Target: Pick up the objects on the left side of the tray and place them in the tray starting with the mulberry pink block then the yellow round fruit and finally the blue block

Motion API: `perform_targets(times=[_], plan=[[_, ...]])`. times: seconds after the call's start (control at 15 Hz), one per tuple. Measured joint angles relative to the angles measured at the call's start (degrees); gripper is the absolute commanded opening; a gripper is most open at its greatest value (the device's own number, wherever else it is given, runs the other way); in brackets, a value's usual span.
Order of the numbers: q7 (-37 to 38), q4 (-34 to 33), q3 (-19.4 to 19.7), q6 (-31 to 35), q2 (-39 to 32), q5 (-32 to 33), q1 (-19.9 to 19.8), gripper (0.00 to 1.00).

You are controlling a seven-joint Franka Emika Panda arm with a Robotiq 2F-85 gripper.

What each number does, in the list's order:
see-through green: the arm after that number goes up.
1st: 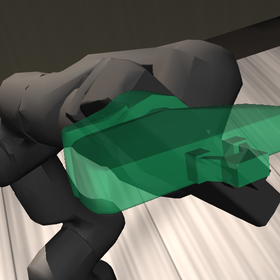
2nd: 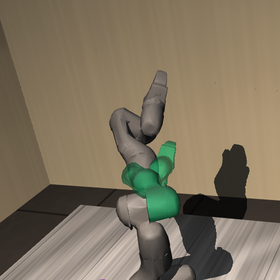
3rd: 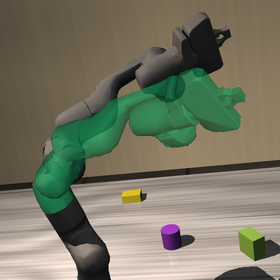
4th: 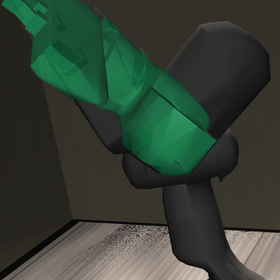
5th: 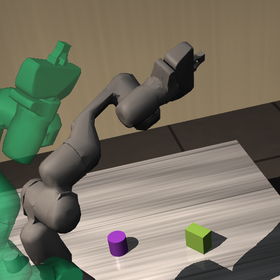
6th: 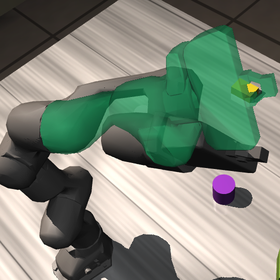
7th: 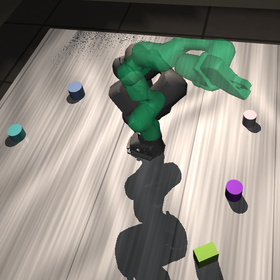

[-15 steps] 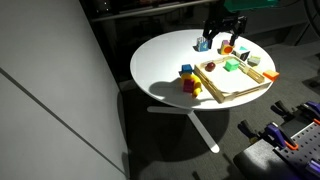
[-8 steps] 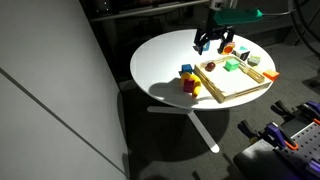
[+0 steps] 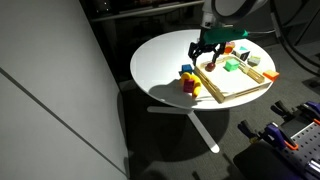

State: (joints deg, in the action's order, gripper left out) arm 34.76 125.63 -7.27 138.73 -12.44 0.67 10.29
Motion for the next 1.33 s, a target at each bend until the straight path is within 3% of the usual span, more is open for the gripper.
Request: perform_targets(times=[0.47, 1.33], plan=[[5.8, -3.6, 3.2, 1.3, -6.9, 6.3, 4.0, 1.0], [10.3, -14.8, 5.3, 1.2, -19.7, 6.6, 7.1, 1.0]])
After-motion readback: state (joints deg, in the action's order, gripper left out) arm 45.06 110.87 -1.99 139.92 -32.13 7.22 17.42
